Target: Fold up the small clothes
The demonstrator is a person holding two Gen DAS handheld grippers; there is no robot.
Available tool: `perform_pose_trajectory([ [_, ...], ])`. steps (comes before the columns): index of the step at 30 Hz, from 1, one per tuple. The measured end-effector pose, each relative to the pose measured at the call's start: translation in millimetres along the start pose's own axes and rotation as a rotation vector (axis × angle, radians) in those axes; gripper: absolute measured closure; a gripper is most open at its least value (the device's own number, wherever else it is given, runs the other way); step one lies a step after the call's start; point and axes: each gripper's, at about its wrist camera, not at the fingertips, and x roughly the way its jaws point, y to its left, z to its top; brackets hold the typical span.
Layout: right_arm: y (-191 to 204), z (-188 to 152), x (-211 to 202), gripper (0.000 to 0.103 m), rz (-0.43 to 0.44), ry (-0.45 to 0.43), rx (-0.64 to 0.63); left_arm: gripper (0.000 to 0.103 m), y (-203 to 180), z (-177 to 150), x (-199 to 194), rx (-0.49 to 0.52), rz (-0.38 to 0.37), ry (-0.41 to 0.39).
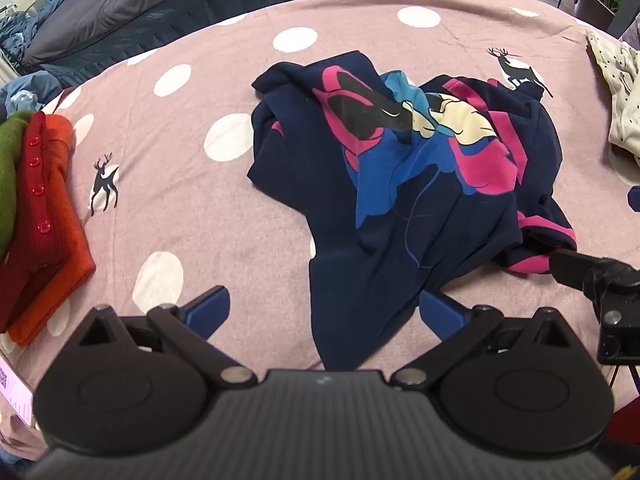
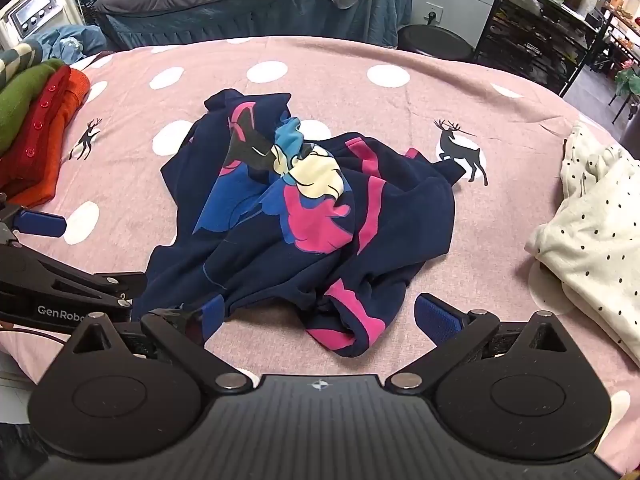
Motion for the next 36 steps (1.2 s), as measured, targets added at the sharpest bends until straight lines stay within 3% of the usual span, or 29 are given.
perform_pose_trajectory([
  [36, -1.0, 1.8, 7.7, 0.0, 0.015, 0.007, 0.002, 0.0, 2.4, -3.2, 15.7, 0.012, 0.03, 0.052],
])
